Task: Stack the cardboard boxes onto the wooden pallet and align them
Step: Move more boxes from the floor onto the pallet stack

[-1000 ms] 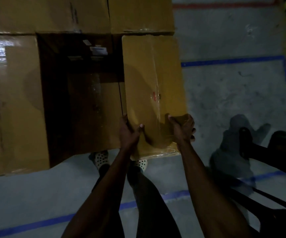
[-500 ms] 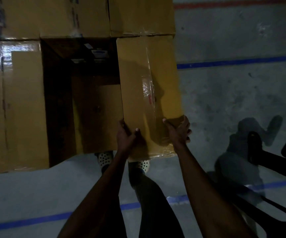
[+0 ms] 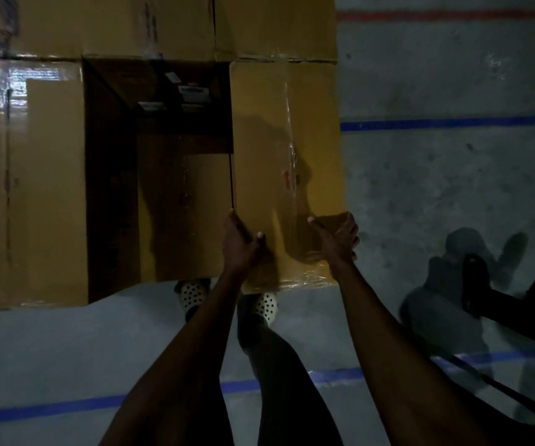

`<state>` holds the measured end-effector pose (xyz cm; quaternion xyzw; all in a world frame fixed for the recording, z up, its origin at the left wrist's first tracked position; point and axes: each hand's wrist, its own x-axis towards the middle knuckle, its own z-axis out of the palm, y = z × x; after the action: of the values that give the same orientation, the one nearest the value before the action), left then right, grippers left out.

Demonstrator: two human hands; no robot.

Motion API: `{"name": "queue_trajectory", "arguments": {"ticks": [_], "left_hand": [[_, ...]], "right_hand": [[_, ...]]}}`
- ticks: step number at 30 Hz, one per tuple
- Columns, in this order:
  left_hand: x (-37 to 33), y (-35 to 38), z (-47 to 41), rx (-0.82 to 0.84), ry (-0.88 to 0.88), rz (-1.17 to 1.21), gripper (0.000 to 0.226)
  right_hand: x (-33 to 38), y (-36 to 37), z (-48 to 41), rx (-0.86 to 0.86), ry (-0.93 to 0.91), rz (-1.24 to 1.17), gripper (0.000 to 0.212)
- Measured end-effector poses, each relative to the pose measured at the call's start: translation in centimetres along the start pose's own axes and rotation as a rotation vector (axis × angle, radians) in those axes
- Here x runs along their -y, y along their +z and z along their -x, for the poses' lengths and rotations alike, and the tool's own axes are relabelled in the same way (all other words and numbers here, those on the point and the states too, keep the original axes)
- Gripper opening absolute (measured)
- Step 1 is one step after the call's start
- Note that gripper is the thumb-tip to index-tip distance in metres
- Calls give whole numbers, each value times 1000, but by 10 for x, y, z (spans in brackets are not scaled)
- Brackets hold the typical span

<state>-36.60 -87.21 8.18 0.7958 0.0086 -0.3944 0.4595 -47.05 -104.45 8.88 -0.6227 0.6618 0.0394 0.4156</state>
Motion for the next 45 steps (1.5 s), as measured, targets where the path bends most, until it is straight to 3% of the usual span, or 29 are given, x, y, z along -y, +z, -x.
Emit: {"name": "queue_trajectory", "arguments": {"ticks": [11,16,21,32,38,45], "left_hand": [[3,10,-13,-30,5,-50,89],[-9,-10,7,-6,-33,0,95],[-25,-51,56,-97,-26,-16,91],[52,-289,180,-419,-138,244,67],[127,-443,231,-661,-85,286,52],[172,-614,232,-759,-21,313,47]], "right_hand": [[1,1,-13,15,-10,26,117],[10,7,28,-24,-173,215,124],[36,30,111,152,-378,281,107],[84,145,323,427,-558,323,90],[119,252,457,527,-636,318,85],[182,369,565,578,-683,286,80]]}}
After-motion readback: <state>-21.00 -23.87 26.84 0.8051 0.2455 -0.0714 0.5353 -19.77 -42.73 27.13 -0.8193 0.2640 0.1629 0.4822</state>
